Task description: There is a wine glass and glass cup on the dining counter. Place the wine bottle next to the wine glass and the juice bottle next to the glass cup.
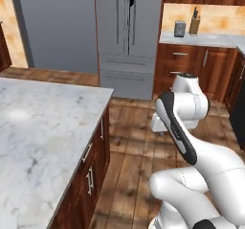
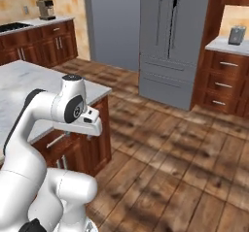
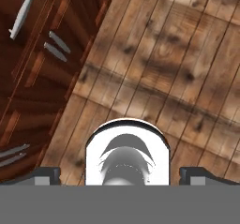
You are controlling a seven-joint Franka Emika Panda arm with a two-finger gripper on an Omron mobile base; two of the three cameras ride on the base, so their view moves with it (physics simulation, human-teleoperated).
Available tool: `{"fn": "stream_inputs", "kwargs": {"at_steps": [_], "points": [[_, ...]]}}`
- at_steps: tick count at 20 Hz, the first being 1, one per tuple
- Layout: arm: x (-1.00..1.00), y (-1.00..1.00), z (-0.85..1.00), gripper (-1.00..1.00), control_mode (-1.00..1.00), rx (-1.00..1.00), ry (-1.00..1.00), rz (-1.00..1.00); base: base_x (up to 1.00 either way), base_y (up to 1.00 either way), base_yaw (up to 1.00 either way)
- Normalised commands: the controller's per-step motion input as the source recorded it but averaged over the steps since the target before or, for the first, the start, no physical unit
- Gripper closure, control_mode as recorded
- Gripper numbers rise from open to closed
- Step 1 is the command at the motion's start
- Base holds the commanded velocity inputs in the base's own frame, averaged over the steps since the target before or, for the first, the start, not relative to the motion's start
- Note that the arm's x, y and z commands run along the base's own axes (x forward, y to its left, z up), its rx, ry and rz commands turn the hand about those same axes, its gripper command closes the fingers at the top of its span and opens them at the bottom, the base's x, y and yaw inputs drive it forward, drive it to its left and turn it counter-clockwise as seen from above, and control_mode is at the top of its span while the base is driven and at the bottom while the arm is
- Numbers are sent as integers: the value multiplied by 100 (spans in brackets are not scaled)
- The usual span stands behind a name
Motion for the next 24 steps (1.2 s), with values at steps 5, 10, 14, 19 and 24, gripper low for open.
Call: {"fn": "stream_inputs", "kwargs": {"at_steps": [5, 10, 14, 19, 24], "points": [[0, 0, 0, -100, 100, 0, 0, 0, 78, 0, -12], [0, 0, 0, -100, 100, 0, 0, 0, 80, 0, -9], [0, 0, 0, -100, 100, 0, 0, 0, 86, 0, -2], [0, 0, 0, -100, 100, 0, 0, 0, 93, 0, 0], [0, 0, 0, -100, 100, 0, 0, 0, 94, 0, 0]]}}
